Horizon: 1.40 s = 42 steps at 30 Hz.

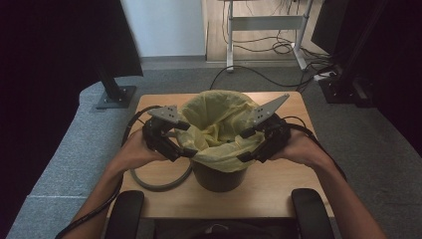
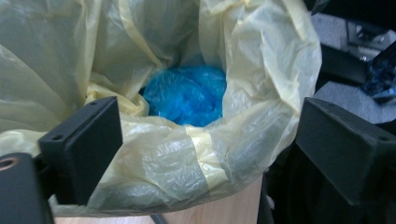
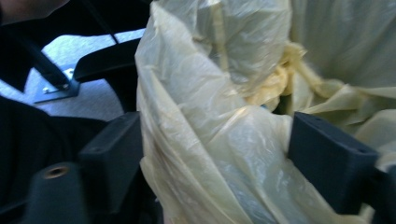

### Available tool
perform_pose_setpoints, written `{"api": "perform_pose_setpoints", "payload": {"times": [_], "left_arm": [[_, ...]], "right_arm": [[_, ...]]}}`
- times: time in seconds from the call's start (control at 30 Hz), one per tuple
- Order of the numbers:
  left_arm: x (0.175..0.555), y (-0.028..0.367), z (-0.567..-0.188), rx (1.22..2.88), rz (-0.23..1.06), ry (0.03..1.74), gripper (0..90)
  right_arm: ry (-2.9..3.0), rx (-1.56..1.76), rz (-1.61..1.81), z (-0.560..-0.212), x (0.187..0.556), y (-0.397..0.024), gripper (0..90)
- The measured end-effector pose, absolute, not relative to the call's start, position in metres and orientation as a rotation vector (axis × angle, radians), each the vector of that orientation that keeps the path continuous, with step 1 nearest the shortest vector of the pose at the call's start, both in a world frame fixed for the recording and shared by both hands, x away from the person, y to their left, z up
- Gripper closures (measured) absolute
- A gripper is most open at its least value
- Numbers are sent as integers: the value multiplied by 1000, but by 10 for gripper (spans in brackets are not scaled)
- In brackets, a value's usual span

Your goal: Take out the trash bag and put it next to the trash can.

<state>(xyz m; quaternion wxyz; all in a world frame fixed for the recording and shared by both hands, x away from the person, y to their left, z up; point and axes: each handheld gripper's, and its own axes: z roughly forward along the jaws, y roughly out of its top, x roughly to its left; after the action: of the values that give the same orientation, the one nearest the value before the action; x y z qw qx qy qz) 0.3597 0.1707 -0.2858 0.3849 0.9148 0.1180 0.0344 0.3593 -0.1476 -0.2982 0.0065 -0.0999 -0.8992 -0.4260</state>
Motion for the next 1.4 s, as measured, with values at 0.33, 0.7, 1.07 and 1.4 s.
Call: {"api": "perform_pose_setpoints", "payload": {"times": [0.33, 0.7, 1.07, 1.4], "left_arm": [[362, 177, -289, 2302, -81, 248, 435], [370, 185, -275, 2220, -75, 332, 717], [373, 166, -284, 2272, -112, 335, 479], [378, 182, -262, 2230, -11, 410, 878]], "right_arm": [[-2757, -232, -1275, -293, 359, -150, 651], [-2799, -290, -1356, -279, 367, -149, 867], [-2785, -392, -1493, -270, 386, -148, 872], [-2786, -411, -1528, -266, 392, -146, 813]]}}
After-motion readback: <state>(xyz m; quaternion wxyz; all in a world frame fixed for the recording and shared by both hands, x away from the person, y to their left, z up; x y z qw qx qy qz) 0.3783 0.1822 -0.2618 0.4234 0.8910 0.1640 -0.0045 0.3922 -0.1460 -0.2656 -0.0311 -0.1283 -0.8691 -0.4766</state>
